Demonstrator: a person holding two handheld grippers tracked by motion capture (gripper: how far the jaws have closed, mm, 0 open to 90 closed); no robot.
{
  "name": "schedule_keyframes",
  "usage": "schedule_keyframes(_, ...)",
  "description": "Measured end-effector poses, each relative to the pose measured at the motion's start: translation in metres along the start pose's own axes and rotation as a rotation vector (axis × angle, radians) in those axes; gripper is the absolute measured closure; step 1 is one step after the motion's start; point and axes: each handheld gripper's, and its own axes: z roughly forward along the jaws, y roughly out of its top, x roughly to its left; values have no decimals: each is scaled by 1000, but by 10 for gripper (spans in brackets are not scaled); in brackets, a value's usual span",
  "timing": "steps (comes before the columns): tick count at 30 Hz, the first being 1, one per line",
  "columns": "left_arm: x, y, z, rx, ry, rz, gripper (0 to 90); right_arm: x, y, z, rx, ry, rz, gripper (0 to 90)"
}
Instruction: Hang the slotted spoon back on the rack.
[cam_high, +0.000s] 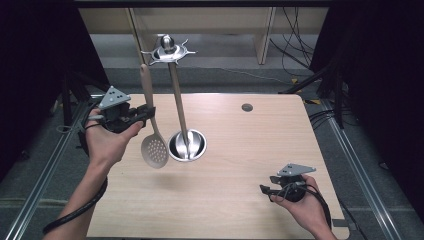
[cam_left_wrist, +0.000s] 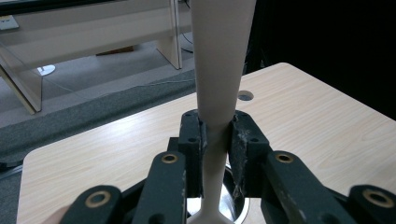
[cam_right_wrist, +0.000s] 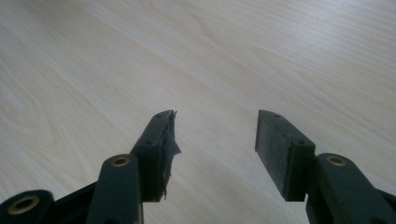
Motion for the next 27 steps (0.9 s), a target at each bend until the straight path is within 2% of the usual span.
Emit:
schedule_keyframes(2, 1, 1, 1, 6, -1, 3, 751, 1, 1, -1, 10, 6, 23, 480)
schedule_keyframes(4, 1, 2, 1, 6, -4, 10, 751, 0, 0, 0, 6, 2, 4, 480)
schedule_keyframes(5, 1, 3, 1, 7, -3, 1, 752, 1, 0, 0, 3, 1, 19, 480)
schedule_keyframes(6, 1, 3, 1, 8, -3, 0, 751, 0, 0, 0, 3, 1, 6, 480)
schedule_keyframes(7, 2, 4, 2, 11, -3, -1, 751, 1, 1, -1, 10, 5, 22, 480)
schedule_keyframes(8, 2, 4, 2, 12, -4, 0, 752, 0, 0, -1, 8, 2, 2, 480)
schedule_keyframes(11, 3, 5, 3, 21, -9, 4, 751, -1, 1, -1, 9, -1, -5, 480)
schedule_keyframes(13, 4, 6, 4, 27, -12, 9, 751, 1, 1, -1, 11, 3, 24, 480)
schedule_keyframes(15, 4, 6, 5, 26, -13, 6, 751, -1, 1, -1, 9, 0, -5, 480)
schedule_keyframes(17, 4, 7, 5, 29, -14, 1, 751, 0, 1, -1, 12, 4, 13, 480)
schedule_keyframes(20, 5, 8, 6, 38, -17, 10, 752, 0, 1, -1, 12, 5, 12, 480)
schedule_keyframes(24, 6, 9, 6, 40, -17, 0, 752, -1, 1, 0, 8, 2, -2, 480)
schedule_keyframes(25, 6, 10, 6, 41, -20, 9, 751, -1, 1, 0, 8, 2, -2, 480)
schedule_keyframes(27, 6, 10, 6, 40, -21, 6, 752, 0, 1, -1, 13, 6, 13, 480)
